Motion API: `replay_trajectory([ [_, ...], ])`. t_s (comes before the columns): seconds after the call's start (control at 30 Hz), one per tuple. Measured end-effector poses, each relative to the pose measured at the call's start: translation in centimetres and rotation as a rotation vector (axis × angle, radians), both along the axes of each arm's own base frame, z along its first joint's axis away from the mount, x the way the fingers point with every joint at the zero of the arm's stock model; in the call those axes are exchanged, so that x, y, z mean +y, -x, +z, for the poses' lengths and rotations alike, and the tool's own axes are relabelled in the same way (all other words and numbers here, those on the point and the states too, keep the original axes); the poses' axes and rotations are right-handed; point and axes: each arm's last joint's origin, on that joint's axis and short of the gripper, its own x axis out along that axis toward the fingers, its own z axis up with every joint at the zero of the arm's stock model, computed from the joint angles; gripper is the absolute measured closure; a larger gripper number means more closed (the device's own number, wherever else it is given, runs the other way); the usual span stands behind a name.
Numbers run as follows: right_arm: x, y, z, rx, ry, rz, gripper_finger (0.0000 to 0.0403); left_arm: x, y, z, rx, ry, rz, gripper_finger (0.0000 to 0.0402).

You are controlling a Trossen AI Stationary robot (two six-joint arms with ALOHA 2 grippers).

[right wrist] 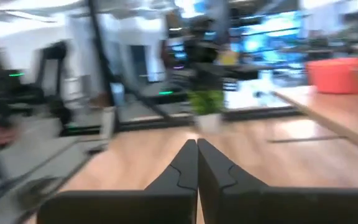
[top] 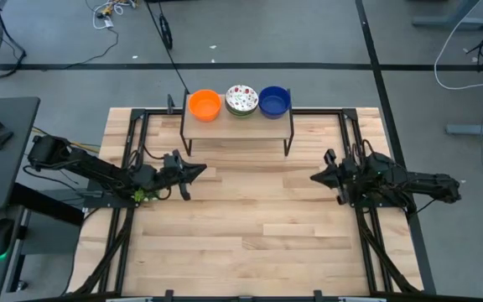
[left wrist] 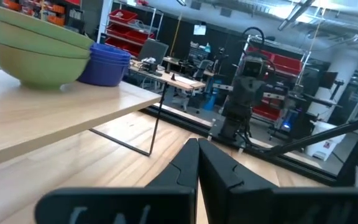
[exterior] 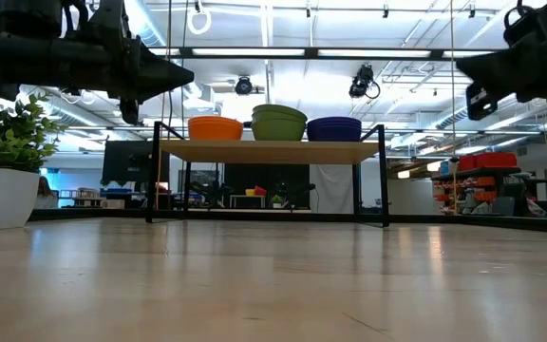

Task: Pick & Place Mini bowls
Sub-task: Return to Home Position

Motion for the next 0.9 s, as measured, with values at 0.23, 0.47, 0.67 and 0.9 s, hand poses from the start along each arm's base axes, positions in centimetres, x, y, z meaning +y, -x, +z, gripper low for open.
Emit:
replay_trajectory([
  [0.23,-0.4,-0.1,-0.6,0.059,0.028,-0.19,0.0402,0.0,0.0,0.0,0.004,-0.011,0.009,0.039],
  [0.47,-0.2,-0.2,-0.7,0.076,0.061,-0.188,0.0391,0.1,0.1,0.2,-0.014,-0.01,0.012,0.039],
  [0.67,-0.2,-0.2,-0.7,0.074,0.06,-0.188,0.0382,1.0,1.5,1.3,-0.09,-0.119,-0.126,0.039],
  [0.9,-0.2,-0.2,-0.7,0.072,0.061,-0.186,0.0381,2.6,4.6,0.1,-0.047,-0.118,-0.04,0.039],
])
